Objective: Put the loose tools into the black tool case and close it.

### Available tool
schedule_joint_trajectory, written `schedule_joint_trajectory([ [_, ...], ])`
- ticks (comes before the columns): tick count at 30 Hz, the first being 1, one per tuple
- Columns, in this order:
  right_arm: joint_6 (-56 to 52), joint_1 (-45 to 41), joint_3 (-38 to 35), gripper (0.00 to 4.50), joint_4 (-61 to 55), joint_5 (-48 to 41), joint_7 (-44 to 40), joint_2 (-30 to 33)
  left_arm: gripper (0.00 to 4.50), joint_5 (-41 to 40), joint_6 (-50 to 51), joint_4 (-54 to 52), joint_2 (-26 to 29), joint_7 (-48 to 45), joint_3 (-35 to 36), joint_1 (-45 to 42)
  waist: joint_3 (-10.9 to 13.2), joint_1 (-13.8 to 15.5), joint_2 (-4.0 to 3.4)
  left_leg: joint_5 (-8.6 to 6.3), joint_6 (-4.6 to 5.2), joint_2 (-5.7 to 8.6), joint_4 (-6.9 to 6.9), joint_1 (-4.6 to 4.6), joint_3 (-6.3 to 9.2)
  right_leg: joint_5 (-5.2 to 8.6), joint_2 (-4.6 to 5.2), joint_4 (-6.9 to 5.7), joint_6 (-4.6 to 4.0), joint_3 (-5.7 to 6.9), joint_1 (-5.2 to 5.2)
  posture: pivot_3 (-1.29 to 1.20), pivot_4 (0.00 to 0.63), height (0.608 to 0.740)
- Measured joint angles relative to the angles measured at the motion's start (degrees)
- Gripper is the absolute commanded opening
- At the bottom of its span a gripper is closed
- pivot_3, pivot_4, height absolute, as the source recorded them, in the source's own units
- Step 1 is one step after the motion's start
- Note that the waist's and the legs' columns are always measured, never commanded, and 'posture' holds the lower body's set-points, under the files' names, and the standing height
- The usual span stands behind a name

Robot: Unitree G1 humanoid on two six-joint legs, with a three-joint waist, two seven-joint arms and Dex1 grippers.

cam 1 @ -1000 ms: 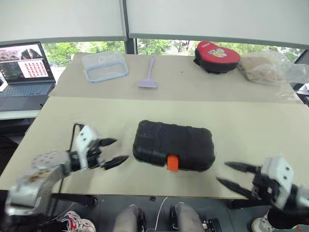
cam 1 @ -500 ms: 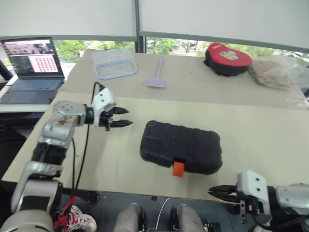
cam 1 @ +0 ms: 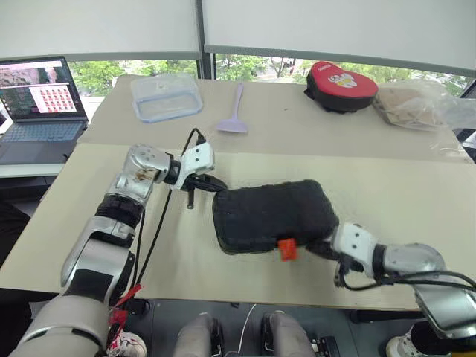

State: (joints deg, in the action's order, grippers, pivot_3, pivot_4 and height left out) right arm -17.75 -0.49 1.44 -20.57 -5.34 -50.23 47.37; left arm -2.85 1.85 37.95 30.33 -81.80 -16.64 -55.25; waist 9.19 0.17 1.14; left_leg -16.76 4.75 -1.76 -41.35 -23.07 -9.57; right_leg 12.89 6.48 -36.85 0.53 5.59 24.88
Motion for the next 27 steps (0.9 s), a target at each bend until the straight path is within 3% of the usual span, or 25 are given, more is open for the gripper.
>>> schedule_joint_trajectory([
  [4,-1.1,-4.1,-2.2,0.00,4.8,0.0,2.7,-1.2,0.14,-2.8,5.7,-8.4,1.4,-5.3,-0.2,3.4,0.0,0.1,-0.04,0.01,0.00,-0.04,-0.16,-0.33,0.01,0.04,-0.02,-0.20,0.03,0.06,0.28,0.00,0.150,0.731],
  [11,-5.3,1.2,-11.9,0.00,-2.4,-13.7,-7.3,3.3,0.14,-10.9,20.8,-28.6,-7.5,0.5,1.3,2.0,0.0,1.0,-0.05,-0.05,0.15,-0.01,-0.50,-0.33,0.20,-0.05,-0.02,-0.12,0.18,0.06,-0.02,0.00,0.150,0.731],
  [17,-6.1,3.4,-11.8,0.00,-4.0,-16.2,-9.6,4.3,0.14,-1.9,11.2,-23.8,-9.6,3.2,-10.1,4.8,0.0,0.2,-0.08,-0.07,0.13,-0.07,-0.31,0.24,0.20,-0.05,-0.06,-0.05,0.11,-0.08,-0.45,0.00,0.150,0.731],
  [23,-5.8,2.4,-7.0,0.00,-4.2,-14.3,-8.2,3.6,0.14,3.0,-1.5,-18.1,-10.5,6.6,-12.3,3.3,-0.1,0.6,-0.07,-0.14,0.26,-0.11,-0.35,0.32,0.30,-0.08,0.09,0.05,0.07,-0.06,-0.60,0.00,0.150,0.731],
  [27,-5.2,1.4,-4.5,0.00,-2.9,-11.9,-6.8,3.0,0.14,3.0,-2.0,-17.7,-10.5,6.4,-12.2,3.4,-0.1,0.5,-0.08,-0.15,0.27,-0.13,-0.37,0.31,0.31,-0.08,0.08,0.04,0.07,-0.05,-0.60,0.00,0.150,0.731],
])
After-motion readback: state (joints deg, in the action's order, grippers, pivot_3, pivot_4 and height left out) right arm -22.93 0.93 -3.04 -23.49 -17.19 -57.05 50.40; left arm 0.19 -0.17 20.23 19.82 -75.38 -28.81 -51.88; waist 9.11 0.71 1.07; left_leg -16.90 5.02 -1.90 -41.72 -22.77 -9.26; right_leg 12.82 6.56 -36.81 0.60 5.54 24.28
